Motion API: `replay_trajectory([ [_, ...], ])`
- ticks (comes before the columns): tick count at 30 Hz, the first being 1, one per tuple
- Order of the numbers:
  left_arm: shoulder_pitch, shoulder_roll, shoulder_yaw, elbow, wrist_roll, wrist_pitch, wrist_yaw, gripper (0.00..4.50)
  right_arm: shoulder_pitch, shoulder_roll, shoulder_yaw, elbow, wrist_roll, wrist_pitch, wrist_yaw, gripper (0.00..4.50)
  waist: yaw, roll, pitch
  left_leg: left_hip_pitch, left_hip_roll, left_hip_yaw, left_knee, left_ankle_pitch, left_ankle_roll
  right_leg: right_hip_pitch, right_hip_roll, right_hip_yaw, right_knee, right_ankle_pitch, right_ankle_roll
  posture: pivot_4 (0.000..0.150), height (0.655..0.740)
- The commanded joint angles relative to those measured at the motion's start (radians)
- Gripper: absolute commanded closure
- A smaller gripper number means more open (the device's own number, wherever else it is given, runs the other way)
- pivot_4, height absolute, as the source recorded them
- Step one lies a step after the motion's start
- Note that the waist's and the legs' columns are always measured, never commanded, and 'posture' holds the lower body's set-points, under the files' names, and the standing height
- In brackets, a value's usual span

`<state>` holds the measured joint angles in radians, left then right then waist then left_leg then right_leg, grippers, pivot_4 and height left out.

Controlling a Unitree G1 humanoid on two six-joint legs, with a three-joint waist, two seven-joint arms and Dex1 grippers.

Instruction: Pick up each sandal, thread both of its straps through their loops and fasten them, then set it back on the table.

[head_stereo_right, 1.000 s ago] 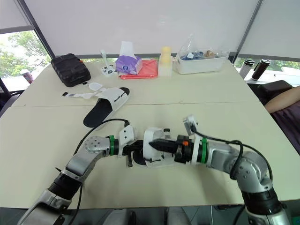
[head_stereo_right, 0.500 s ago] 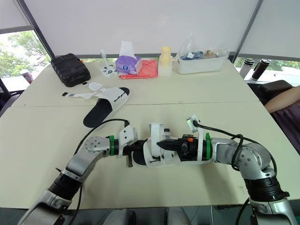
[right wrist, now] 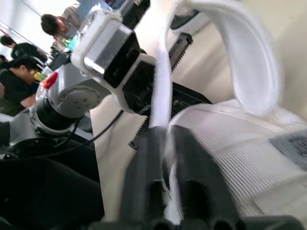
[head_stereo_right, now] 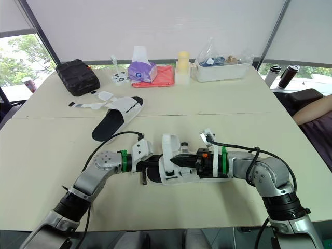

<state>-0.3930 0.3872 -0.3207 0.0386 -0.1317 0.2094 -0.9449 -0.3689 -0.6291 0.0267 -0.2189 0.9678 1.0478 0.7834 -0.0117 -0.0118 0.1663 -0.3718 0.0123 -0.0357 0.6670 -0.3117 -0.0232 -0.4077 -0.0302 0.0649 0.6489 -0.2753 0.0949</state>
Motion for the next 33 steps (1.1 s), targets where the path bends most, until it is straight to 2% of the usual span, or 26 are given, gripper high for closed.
replay_trajectory([
  [1,0.012,-0.001,-0.017,0.008,0.016,0.012,0.002,4.50,-0.010,0.004,-0.022,-0.008,-0.006,0.006,-0.003,2.19,0.000,0.000,0.000,0.000,0.000,0.000,0.000,0.000,0.000,0.000,0.000,0.000,0.000,0.000,0.000,0.150,0.7400],
  [3,0.012,-0.001,-0.017,0.008,0.016,0.012,0.002,4.50,-0.016,0.005,-0.023,-0.012,-0.007,0.011,-0.005,1.20,0.000,0.000,0.000,0.000,0.000,0.000,0.000,0.000,0.000,0.000,0.000,0.000,0.000,0.000,0.000,0.150,0.7400],
  [15,0.012,-0.004,-0.017,0.016,0.018,0.005,0.006,4.50,-0.027,0.058,0.019,-0.055,0.004,0.085,-0.033,1.20,0.000,0.000,0.000,0.000,0.000,0.000,0.000,0.000,0.000,0.000,0.000,0.000,0.000,0.000,0.000,0.150,0.7400],
  [18,0.012,-0.004,-0.017,0.020,0.020,0.003,0.008,4.50,-0.036,0.065,0.035,-0.064,-0.025,0.070,-0.043,2.46,-0.001,0.000,0.000,0.000,0.000,0.000,0.000,0.000,0.000,0.000,0.000,0.000,0.000,0.000,0.000,0.150,0.7400],
  [22,0.013,-0.004,-0.017,0.021,0.020,0.003,0.011,4.50,-0.044,0.057,0.061,-0.081,-0.084,0.040,-0.046,4.44,-0.002,0.000,0.000,0.000,0.000,0.000,0.000,0.000,0.000,0.000,0.000,0.000,0.000,0.000,0.000,0.150,0.7400],
  [25,0.014,-0.004,-0.016,0.020,0.020,0.003,0.012,4.50,-0.051,0.050,0.052,-0.094,-0.084,0.044,-0.033,4.44,-0.002,0.000,0.000,0.000,0.000,0.000,0.000,0.000,0.000,0.000,0.000,0.000,0.000,0.000,0.000,0.150,0.7400],
  [30,0.016,-0.005,-0.018,0.022,0.020,0.000,0.013,4.50,-0.119,0.065,-0.067,-0.023,0.055,0.152,-0.026,4.44,-0.002,0.000,0.000,0.000,0.000,0.000,0.000,0.000,0.000,0.000,0.000,0.000,0.000,0.000,0.000,0.150,0.7400],
  [33,0.013,-0.010,-0.020,0.027,0.024,-0.005,0.016,4.50,-0.143,0.054,-0.089,0.016,0.110,0.236,-0.021,4.44,0.001,0.000,0.000,0.000,0.000,0.000,0.000,0.000,0.000,0.000,0.000,0.000,0.000,0.000,0.000,0.150,0.7400],
])
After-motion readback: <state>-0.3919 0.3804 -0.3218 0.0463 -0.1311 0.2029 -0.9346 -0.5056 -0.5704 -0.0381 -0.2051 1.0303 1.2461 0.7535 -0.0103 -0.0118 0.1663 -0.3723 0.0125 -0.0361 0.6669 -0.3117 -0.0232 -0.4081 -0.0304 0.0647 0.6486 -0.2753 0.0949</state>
